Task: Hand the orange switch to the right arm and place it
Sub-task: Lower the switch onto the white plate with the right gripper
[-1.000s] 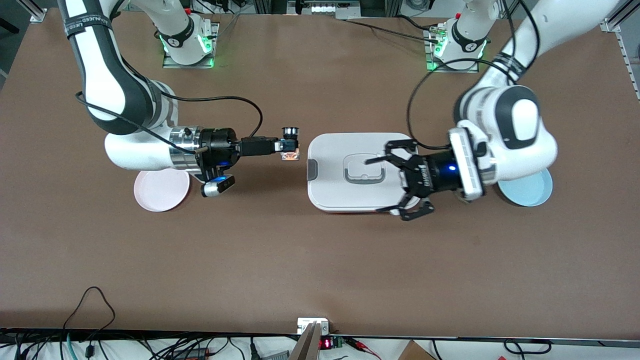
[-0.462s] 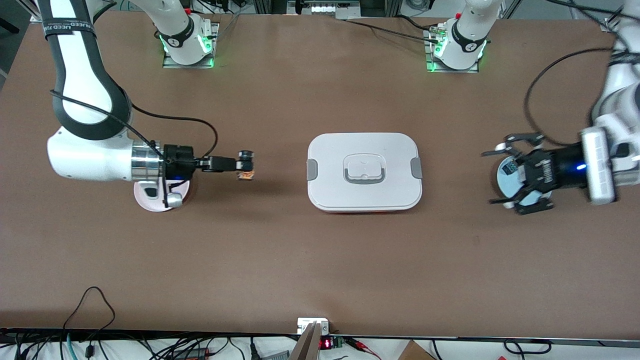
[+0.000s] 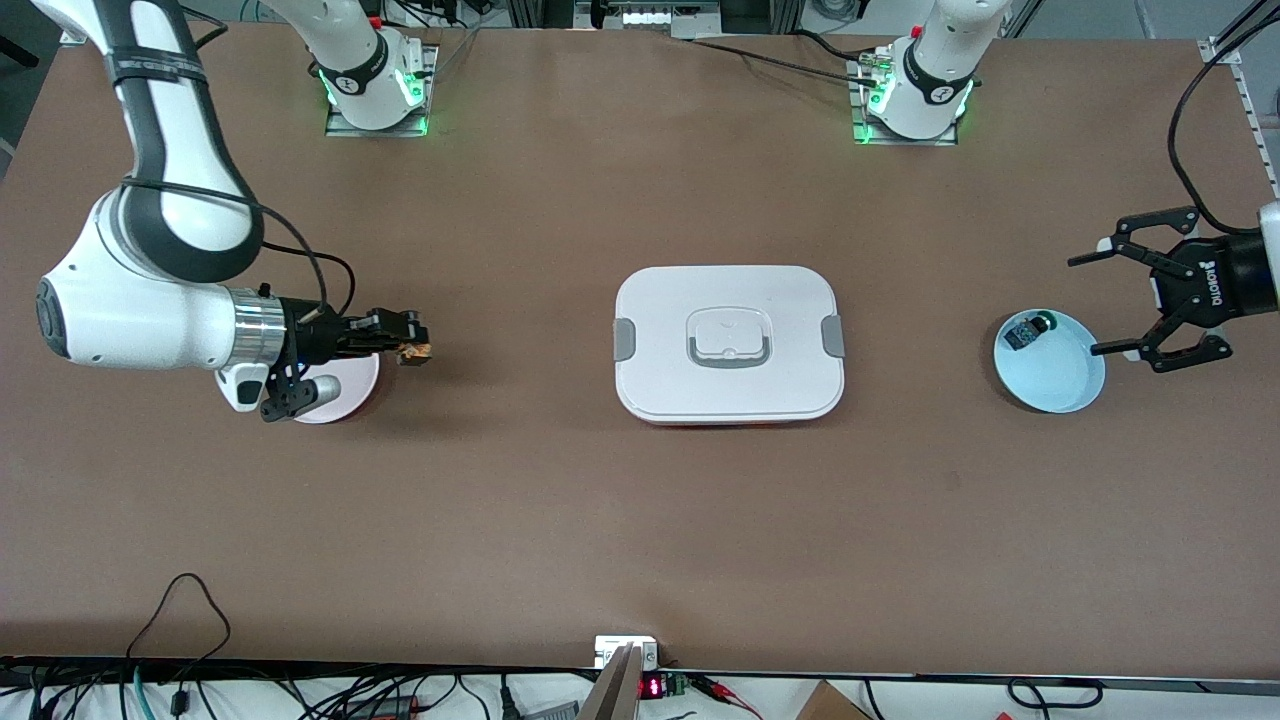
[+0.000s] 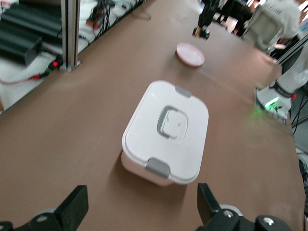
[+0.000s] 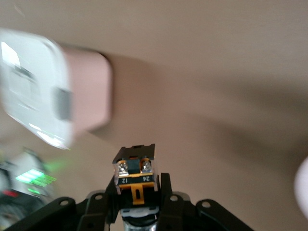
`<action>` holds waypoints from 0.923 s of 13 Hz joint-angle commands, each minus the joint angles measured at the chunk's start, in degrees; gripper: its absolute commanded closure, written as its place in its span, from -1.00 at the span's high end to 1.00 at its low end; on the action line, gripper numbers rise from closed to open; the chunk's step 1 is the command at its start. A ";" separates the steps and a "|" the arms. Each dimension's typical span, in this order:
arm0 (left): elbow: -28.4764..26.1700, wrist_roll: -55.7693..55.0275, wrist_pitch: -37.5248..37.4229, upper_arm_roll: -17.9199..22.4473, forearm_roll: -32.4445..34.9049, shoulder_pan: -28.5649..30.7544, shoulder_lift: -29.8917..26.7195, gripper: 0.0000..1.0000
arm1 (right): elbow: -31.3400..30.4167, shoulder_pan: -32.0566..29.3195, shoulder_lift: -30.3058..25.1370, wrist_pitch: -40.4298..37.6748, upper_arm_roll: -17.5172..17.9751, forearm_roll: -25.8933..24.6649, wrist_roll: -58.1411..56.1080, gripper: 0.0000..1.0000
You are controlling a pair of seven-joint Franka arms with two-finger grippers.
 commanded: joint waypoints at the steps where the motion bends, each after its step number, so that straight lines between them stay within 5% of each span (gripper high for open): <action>1: 5.22 -5.96 -3.22 -1.18 10.69 -2.71 -2.02 1.00 | -0.61 -0.56 -0.56 -0.59 0.65 -12.63 -10.16 -1.00; 5: 5.76 -20.52 -6.64 4.50 20.81 -16.48 -8.97 1.00 | -3.86 -0.91 -0.47 5.28 0.65 -29.18 -20.01 -1.00; 9: 5.76 -37.14 -10.60 21.45 25.22 -37.83 -13.46 1.00 | -11.93 -4.34 -0.56 18.27 0.65 -31.76 -33.89 -0.99; 12: 4.79 -38.23 -10.35 34.71 25.76 -46.47 -14.26 1.00 | -17.73 -5.13 -0.56 26.82 0.65 -36.24 -41.31 -0.97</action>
